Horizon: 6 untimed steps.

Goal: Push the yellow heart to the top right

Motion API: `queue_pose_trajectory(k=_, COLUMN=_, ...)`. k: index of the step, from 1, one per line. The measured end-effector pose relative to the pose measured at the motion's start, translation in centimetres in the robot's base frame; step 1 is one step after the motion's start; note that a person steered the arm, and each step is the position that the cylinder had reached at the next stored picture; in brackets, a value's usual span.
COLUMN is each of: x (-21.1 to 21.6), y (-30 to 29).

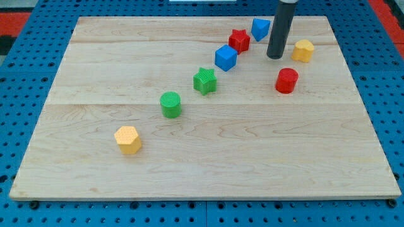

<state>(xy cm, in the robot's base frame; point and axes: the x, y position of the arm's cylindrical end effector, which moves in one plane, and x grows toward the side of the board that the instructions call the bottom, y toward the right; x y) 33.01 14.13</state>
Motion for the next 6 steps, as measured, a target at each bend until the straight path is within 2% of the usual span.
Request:
queue_pose_trajectory(k=1, x=1.4, y=3.0)
queue_pose_trajectory(k=2, x=1.0, y=6.0)
queue_pose_trajectory(k=6, x=-4.5, y=5.5)
